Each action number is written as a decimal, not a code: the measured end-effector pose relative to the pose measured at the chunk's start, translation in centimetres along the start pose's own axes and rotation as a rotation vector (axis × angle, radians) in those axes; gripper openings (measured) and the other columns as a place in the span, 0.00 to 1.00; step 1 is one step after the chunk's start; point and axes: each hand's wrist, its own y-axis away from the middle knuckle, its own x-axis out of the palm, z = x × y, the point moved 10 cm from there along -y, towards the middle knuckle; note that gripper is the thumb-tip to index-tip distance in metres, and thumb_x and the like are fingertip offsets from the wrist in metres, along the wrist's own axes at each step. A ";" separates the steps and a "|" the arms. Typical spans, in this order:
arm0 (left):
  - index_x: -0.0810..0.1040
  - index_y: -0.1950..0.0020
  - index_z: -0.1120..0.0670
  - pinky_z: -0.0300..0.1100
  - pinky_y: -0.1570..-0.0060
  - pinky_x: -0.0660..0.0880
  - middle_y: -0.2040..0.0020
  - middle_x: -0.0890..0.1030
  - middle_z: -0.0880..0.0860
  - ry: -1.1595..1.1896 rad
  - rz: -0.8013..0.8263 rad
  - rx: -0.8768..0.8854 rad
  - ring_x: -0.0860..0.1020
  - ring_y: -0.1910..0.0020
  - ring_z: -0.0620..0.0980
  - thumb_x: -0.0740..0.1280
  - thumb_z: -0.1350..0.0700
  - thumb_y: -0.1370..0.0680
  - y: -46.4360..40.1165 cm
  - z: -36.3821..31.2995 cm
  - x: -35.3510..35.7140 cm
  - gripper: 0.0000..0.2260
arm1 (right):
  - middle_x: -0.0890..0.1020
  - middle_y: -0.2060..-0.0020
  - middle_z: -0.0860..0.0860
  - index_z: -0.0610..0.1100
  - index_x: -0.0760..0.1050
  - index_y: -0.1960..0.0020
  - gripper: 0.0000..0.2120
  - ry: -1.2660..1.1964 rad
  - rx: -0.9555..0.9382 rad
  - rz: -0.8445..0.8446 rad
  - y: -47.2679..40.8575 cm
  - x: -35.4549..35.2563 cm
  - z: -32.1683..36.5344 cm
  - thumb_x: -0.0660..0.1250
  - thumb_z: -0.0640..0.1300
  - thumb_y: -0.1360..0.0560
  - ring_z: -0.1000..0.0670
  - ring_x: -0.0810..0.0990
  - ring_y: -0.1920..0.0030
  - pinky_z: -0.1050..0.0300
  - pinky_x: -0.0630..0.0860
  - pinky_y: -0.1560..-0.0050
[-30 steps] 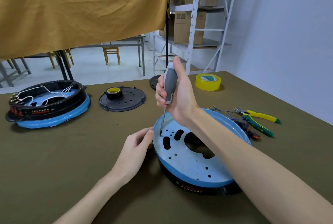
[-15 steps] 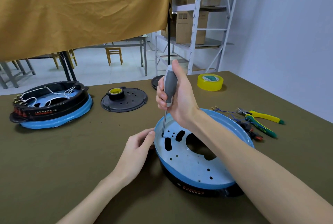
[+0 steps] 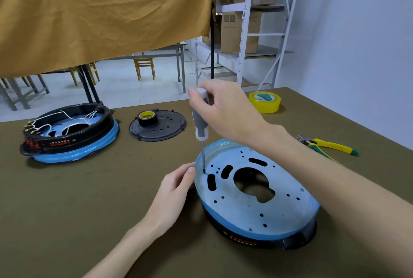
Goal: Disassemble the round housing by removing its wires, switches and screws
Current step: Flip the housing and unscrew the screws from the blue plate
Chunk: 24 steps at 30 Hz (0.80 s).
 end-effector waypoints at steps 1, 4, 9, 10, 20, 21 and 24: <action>0.80 0.32 0.43 0.37 0.38 0.74 0.38 0.84 0.43 -0.005 0.001 -0.002 0.80 0.36 0.42 0.55 0.51 0.12 0.0 0.0 0.0 0.16 | 0.69 0.71 0.43 0.38 0.66 0.66 0.22 0.039 -0.007 0.030 -0.5 -0.1 0.1 0.61 0.51 0.18 0.49 0.64 0.70 0.50 0.65 0.67; 0.79 0.31 0.42 0.44 0.35 0.71 0.36 0.83 0.43 -0.017 0.003 -0.017 0.79 0.33 0.42 0.55 0.50 0.12 0.1 0.3 0.1 0.16 | 0.72 0.74 0.48 0.37 0.72 0.63 0.20 0.252 0.001 0.201 -1.9 0.4 -0.1 0.62 0.51 0.20 0.49 0.68 0.73 0.54 0.64 0.73; 0.79 0.32 0.40 0.49 0.32 0.71 0.35 0.83 0.43 -0.022 0.002 -0.025 0.79 0.33 0.44 0.54 0.48 0.12 0.1 0.3 0.1 0.16 | 0.76 0.71 0.49 0.40 0.73 0.60 0.21 0.434 -0.012 0.458 -3.1 1.5 -0.1 0.65 0.58 0.20 0.51 0.70 0.74 0.57 0.64 0.77; 0.79 0.32 0.40 0.49 0.32 0.71 0.35 0.83 0.43 -0.025 0.001 -0.026 0.79 0.33 0.44 0.54 0.48 0.12 0.0 0.3 0.1 0.16 | 0.78 0.69 0.49 0.40 0.75 0.57 0.20 0.401 -0.035 0.524 -2.9 2.0 0.3 0.66 0.57 0.19 0.52 0.71 0.72 0.58 0.65 0.76; 0.80 0.31 0.45 0.46 0.32 0.71 0.36 0.83 0.43 -0.022 -0.008 -0.018 0.79 0.33 0.43 0.55 0.51 0.12 0.2 0.0 0.1 0.16 | 0.83 0.57 0.52 0.50 0.75 0.42 0.17 0.461 -0.014 0.858 -1.3 2.8 1.6 0.65 0.62 0.21 0.51 0.84 0.57 0.51 0.80 0.59; 0.79 0.31 0.44 0.46 0.32 0.71 0.36 0.83 0.43 -0.026 -0.008 -0.017 0.79 0.33 0.43 0.55 0.51 0.12 0.2 0.0 0.1 0.16 | 0.82 0.62 0.50 0.46 0.76 0.49 0.24 0.567 -0.025 0.765 -1.8 2.4 1.3 0.60 0.66 0.20 0.47 0.83 0.62 0.51 0.77 0.65; 0.80 0.32 0.43 0.47 0.32 0.72 0.37 0.84 0.43 -0.029 -0.016 -0.014 0.79 0.34 0.42 0.55 0.50 0.12 0.2 0.0 0.0 0.16 | 0.75 0.70 0.49 0.41 0.72 0.63 0.26 0.667 -0.102 0.668 -2.1 2.4 1.4 0.60 0.61 0.18 0.47 0.74 0.69 0.56 0.65 0.71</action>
